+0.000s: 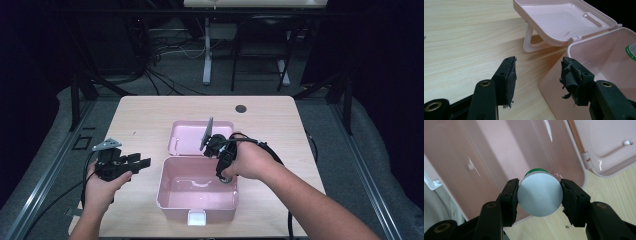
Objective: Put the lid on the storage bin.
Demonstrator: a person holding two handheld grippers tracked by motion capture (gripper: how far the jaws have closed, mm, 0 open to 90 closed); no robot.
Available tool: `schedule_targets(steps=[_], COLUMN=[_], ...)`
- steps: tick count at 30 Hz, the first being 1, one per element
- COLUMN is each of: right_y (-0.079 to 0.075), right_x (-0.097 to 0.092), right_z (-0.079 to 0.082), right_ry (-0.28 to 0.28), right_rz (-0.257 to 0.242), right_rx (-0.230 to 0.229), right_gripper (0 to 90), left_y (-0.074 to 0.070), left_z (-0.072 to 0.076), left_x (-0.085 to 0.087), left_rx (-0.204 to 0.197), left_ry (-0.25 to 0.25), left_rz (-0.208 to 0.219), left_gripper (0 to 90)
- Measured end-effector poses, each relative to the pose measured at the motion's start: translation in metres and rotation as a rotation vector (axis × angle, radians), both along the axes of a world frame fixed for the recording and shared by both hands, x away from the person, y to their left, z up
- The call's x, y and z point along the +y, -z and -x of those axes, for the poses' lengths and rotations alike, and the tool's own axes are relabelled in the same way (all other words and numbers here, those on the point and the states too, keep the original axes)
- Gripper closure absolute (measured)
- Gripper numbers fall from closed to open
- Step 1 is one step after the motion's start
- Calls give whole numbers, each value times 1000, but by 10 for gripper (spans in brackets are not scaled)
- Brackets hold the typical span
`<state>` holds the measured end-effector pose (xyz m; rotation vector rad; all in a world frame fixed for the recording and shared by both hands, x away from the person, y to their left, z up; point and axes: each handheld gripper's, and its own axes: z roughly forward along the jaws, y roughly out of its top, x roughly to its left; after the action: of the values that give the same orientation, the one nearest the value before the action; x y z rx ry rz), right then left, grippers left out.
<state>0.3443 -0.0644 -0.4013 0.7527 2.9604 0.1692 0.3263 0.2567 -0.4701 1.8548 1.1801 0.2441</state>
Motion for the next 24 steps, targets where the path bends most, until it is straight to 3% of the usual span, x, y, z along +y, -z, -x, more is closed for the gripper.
schedule_targets(steps=[9,24], right_y=[14,34], right_x=[5,10], right_z=[3,5], right_ry=[-83,-154], right_rz=[23,49], right_rx=[1,13], right_gripper=[500,500], left_y=[0,1], left_z=[0,-1], left_x=[0,0], left_rx=[0,6], left_ry=[-1,-3], left_rz=[0,-4], left_gripper=[457,457])
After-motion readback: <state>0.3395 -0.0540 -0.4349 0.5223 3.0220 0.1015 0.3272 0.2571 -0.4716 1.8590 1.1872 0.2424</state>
